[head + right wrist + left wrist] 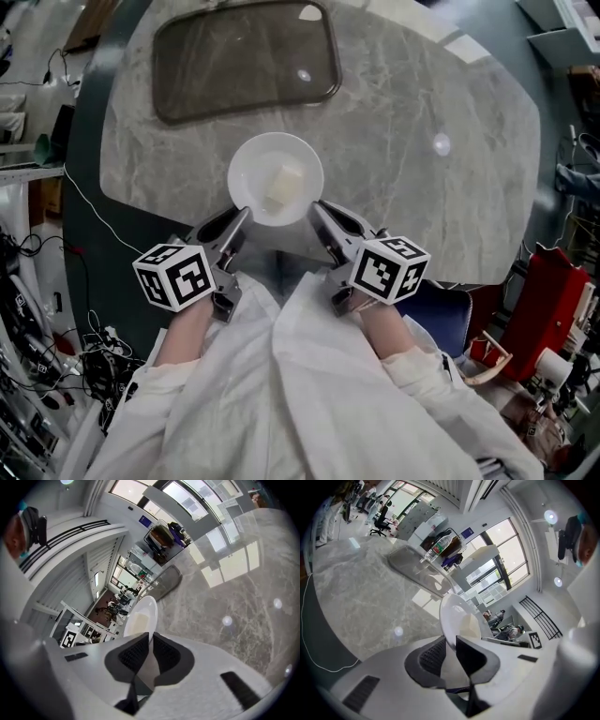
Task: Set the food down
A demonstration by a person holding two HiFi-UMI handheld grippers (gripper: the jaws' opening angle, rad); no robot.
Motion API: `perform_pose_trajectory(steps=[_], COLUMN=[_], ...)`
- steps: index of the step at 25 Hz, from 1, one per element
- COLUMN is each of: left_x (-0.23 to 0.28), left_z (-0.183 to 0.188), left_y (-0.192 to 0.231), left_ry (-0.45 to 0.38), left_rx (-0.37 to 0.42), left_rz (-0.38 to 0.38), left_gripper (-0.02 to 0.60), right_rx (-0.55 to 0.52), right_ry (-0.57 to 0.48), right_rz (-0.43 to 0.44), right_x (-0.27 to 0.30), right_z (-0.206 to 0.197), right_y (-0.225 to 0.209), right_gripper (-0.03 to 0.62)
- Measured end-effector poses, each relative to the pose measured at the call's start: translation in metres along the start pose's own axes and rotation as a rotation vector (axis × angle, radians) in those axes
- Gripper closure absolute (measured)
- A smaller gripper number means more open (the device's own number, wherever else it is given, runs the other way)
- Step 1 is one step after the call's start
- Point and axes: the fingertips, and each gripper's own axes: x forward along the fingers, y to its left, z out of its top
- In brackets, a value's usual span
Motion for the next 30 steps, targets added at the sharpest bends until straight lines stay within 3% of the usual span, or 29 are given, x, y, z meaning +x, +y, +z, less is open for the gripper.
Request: perform_pose_trajectory(steps=[11, 17, 30], left_x=[-0.012, -0.011, -0.011], left_z=[0.023, 0.028, 0.033], left_y=[-0.027, -0.038, -0.038], left_ry=[-0.077, -0.118, -0.127], left_rx=[0.094, 0.082, 0.100], left_rz=[-0.006, -0.017, -0.025], left_gripper=[0.523, 0.523, 0.523], right_rx=[-0.096, -0.063, -0.070], right_ry=[-0.030, -0.042, -0.030], right_rz=[0.065, 0.116, 0.133], right_x=[-0.010, -0.016, -0.015], right_z=[0.030, 0.046, 0.046], right_y=[0.021, 0.024, 0.023], right_gripper=[0.571, 0.572, 0.576])
